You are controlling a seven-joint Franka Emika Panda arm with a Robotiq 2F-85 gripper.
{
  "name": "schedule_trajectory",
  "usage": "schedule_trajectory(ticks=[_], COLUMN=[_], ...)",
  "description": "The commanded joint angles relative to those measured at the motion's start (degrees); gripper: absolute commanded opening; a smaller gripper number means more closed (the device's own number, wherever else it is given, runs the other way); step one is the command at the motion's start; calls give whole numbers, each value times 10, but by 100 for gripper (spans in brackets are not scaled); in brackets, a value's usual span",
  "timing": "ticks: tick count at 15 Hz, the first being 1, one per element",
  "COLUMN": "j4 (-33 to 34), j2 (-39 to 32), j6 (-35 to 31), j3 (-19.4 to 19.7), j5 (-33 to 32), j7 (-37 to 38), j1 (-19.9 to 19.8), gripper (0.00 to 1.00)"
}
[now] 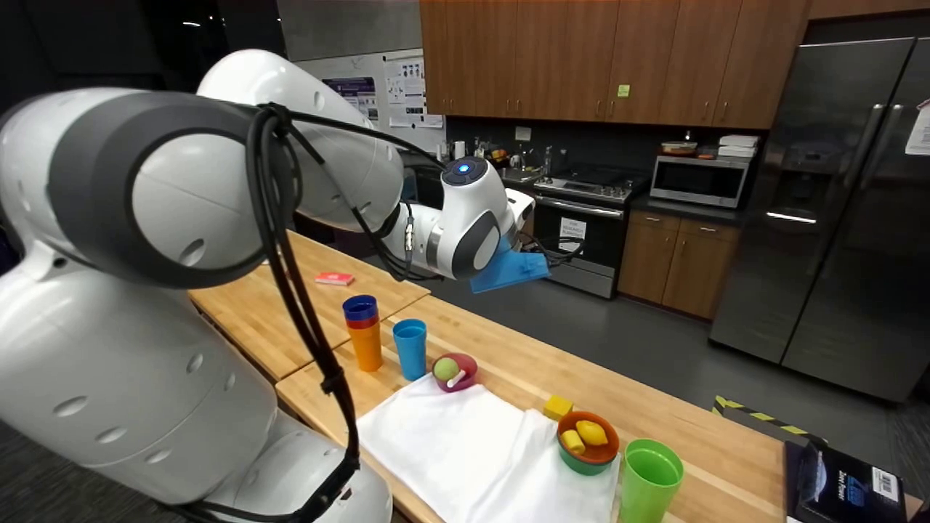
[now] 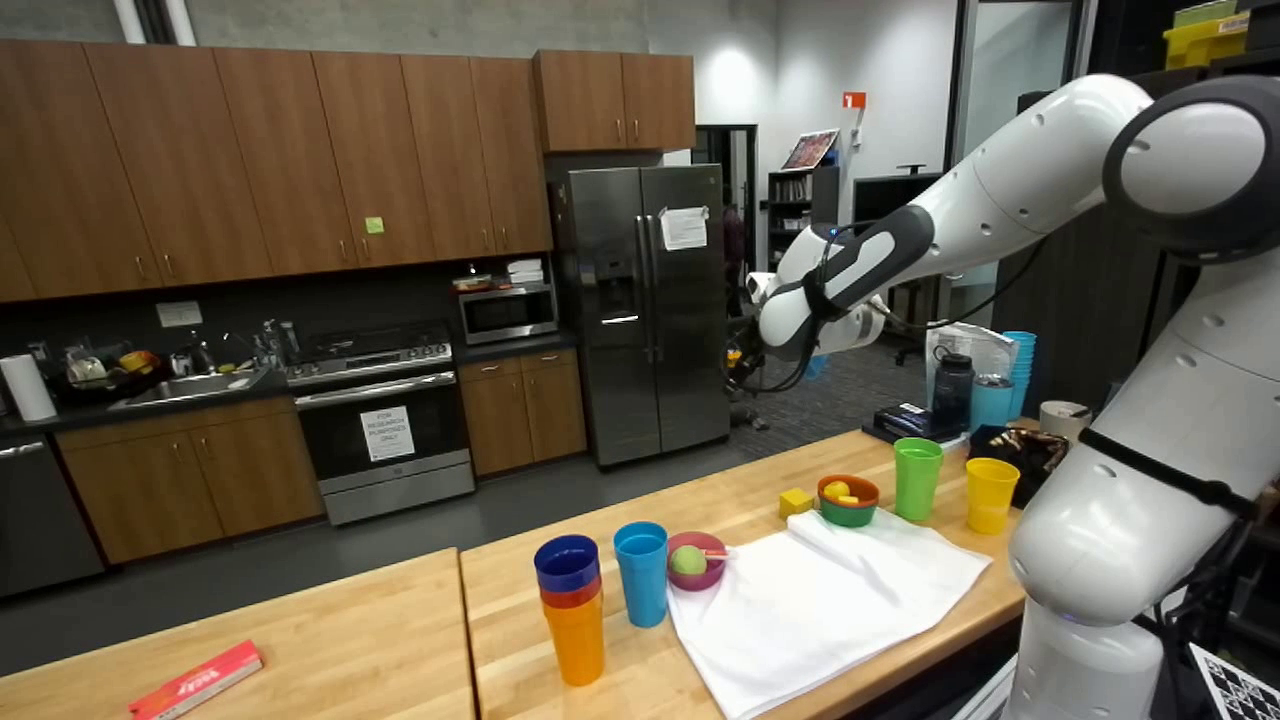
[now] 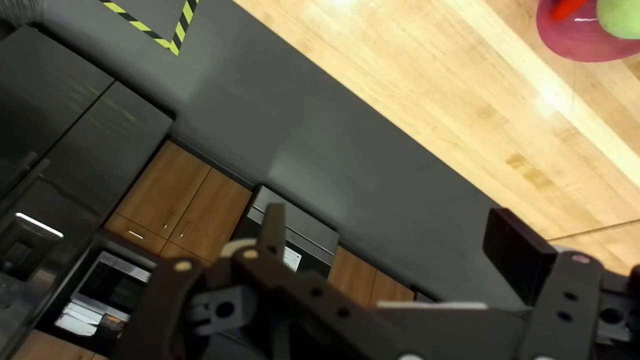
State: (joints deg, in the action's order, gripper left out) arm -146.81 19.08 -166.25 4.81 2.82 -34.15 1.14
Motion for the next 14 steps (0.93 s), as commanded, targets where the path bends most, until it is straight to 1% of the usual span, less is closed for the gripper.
schedule_trajectory(ticks=[1,2,3,4,5,6,7,8,9,10,11,13,14], j4=[0,0,0,-2,-6,-8,-9,-9,-7,5,11,26,45], j2=[1,0,-1,-8,-15,-19,-25,-30,-34,-39,-37,-29,-35], j6=[0,-4,5,0,-23,-31,-44,-54,-59,-46,-36,-5,22], j3=[18,3,7,-21,-57,-70,-90,-116,-152,-173,-202,-271,-298], j5=[-21,1,-31,-61,-72,-91,-111,-139,-173,-220,-258,-333,-362], j7=[17,1,47,109,156,199,243,291,336,382,429,522,569], j1=[17,5,3,-37,-79,-98,-128,-166,-219,-261,-305,-396,-426], gripper=[100,100,100,100,100,100,100,100,100,100,100,100,100])
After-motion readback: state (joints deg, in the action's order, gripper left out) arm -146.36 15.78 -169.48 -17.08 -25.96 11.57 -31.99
